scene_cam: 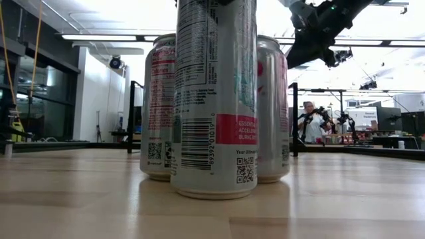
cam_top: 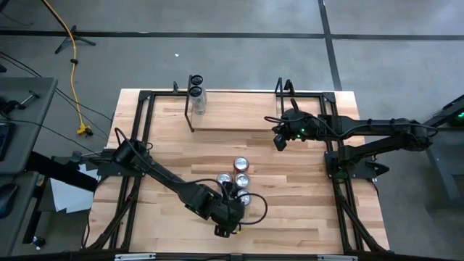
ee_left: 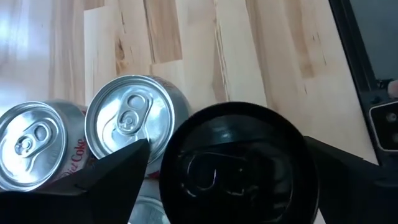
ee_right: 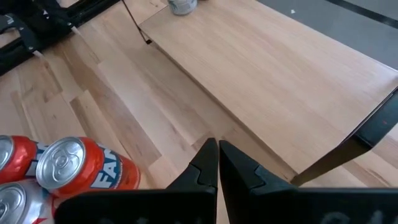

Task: Place canned beverage on shelf
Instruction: Put the white soda can aligned with the other white soda can on the shelf

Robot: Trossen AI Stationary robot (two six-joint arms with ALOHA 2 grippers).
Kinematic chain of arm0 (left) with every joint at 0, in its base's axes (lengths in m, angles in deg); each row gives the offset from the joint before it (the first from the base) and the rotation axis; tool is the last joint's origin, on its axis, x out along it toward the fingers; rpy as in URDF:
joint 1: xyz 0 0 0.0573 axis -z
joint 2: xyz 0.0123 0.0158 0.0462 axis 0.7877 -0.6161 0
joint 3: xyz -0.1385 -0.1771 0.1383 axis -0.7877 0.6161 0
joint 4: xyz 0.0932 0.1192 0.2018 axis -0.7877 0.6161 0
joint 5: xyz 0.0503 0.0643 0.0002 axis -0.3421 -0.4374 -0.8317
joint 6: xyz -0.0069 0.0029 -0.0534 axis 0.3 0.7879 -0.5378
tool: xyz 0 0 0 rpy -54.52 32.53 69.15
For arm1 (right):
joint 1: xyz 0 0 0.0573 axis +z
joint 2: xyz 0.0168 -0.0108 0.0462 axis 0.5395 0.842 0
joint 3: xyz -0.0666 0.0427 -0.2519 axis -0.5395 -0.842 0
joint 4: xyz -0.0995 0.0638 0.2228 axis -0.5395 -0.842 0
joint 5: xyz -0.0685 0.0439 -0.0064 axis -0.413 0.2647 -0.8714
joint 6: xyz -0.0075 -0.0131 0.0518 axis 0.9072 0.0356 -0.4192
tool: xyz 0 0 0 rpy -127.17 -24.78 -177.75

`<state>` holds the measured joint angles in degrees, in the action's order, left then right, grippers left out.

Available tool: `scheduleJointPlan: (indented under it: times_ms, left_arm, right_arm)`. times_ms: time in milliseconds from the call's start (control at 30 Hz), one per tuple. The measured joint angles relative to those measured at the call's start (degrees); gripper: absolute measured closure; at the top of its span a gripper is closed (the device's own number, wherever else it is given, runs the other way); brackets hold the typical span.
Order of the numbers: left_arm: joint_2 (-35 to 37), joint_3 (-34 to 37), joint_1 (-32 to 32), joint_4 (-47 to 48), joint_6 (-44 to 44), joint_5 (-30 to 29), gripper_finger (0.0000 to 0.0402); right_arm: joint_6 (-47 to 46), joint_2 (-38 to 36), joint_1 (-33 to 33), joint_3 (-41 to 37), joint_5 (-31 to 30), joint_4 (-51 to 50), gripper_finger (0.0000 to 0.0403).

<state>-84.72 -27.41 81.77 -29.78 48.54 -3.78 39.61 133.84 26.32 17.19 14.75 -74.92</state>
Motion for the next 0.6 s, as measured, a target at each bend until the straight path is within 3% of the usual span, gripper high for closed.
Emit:
scheduleJointPlan:
  times_ms: [167, 400, 600]
  left_arm:
    - [0.0, 0.0, -0.02, 0.13, 0.02, -1.2, 0.0087]
    - [0.5, 0.0, 0.0, 0.27, -0.11, -2.14, 0.02]
    - [2.9, -0.19, 0.18, 0.82, 0.07, -1.45, 0.0208]
  right_arm:
    - [0.72, 0.0, 0.0, 0.0, -0.17, 0.0, 0.0402]
    - [1.33, -0.02, 0.0, 0.0, -1.2, 0.0, 0.0402]
    - [1.51, -0.04, -0.02, 0.0, -2.17, 0.04, 0.0402]
